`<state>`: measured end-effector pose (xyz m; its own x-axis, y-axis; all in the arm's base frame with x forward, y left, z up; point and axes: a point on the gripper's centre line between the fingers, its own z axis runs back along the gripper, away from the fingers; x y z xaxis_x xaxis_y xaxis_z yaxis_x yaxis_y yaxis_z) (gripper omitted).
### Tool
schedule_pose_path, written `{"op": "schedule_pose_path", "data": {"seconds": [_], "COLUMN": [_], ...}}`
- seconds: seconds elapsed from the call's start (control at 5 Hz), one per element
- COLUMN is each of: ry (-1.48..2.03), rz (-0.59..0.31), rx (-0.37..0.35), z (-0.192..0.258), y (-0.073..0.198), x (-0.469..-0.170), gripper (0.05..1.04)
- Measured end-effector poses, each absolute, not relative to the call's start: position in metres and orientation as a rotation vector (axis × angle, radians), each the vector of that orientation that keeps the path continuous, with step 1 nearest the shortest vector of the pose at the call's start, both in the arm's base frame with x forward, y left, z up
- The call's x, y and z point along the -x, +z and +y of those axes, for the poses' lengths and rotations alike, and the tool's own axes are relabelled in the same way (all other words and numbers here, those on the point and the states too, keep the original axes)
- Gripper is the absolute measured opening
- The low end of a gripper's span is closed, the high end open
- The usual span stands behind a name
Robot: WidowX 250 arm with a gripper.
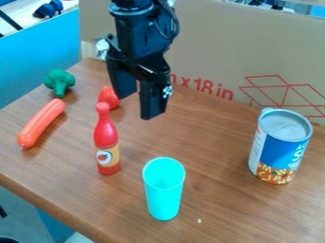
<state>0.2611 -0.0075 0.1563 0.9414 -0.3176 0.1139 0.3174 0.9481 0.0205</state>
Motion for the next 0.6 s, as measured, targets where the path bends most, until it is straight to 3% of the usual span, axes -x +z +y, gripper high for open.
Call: {"op": "schedule_pose_path", "data": {"seconds": [0.4,0.6], "ry": [-0.346,-0.401], "rz": [-0.118,-0.194], "rx": [-0.015,-0.018], "z": [-0.029,-0.052], "y": [0.151,0.167], "x": [-0.248,-0.233], "gripper": [1.001,1.001]}}
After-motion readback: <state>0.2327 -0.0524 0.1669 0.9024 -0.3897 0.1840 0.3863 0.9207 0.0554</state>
